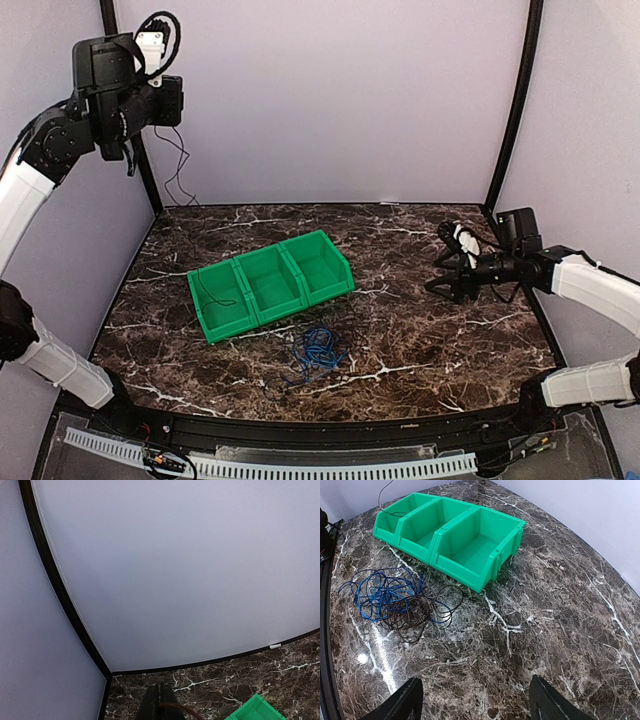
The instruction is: Untangle the cables
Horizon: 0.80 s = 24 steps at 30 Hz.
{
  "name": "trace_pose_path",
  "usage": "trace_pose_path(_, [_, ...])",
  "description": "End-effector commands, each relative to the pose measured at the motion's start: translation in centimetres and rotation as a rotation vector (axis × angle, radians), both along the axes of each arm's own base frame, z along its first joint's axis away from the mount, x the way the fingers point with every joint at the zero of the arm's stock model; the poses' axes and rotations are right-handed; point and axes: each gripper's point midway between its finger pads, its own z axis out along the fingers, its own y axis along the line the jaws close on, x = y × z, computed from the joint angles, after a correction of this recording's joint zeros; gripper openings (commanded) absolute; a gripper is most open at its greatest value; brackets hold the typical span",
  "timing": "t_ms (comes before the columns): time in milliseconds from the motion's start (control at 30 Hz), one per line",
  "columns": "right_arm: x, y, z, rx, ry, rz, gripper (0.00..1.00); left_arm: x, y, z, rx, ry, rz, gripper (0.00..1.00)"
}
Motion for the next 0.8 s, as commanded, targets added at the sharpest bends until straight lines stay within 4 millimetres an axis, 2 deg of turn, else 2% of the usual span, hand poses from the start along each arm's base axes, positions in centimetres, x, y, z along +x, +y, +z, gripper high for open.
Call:
trace_pose_path(0, [0.3, 0.0, 0.2, 0.002, -0.012, 0.001, 0.75, 0.1, 0.5, 0.0, -0.02, -0.009, -0.009, 0.0])
trace_pose_path(133, [0.3, -0.1, 0.1, -0.002, -0.015, -0.002, 0.75, 1.0, -0.2, -2.0, -0.007, 0.026, -0.014, 0.0])
trace_pose_path(267, [0.3, -0.1, 0.1, -0.002, -0.015, 0.0, 0.74, 1.5, -0.8, -5.0, -0.008, 0.082, -0.022, 0.0])
trace_pose_path(467, [0.3, 0.0, -0.3, -0.007, 0.003, 0.008, 0.74, 1.4, -1.5, -11.9, -0.05, 0.218, -0.041, 0.0])
trace_pose_path(533, [0.3, 0.0, -0.4, -0.008, 0.01, 0.01, 0.74, 1.2, -1.5, -15.2, -0.036, 0.281, -0.035, 0.0])
trace_pose_path(633, [0.2, 0.1, -0.5, -0.007, 0.015, 0.016, 0.74, 0.6, -1.2, -18.0, -0.063, 0.337, -0.029, 0.0])
trace_pose_path(667, [0.3, 0.1, -0.6, -0.008, 0.016, 0.016, 0.74, 0.5, -1.1, -19.6, -0.053, 0.366, -0.025, 0.0])
trace_pose_path(700, [0.3, 0.1, -0.6, -0.008, 0.016, 0.016, 0.74, 0.4, -1.1, -20.0, -0.073, 0.372, -0.029, 0.0])
trace_pose_path(733, [0.3, 0.1, -0.7, -0.009, 0.02, 0.017, 0.74, 0.2, -1.1, -21.5, -0.063, 0.399, -0.026, 0.0])
trace_pose_path(767, [0.3, 0.1, -0.7, -0.01, 0.019, 0.016, 0.74, 0.2, -1.1, -22.2, -0.076, 0.411, -0.028, 0.0])
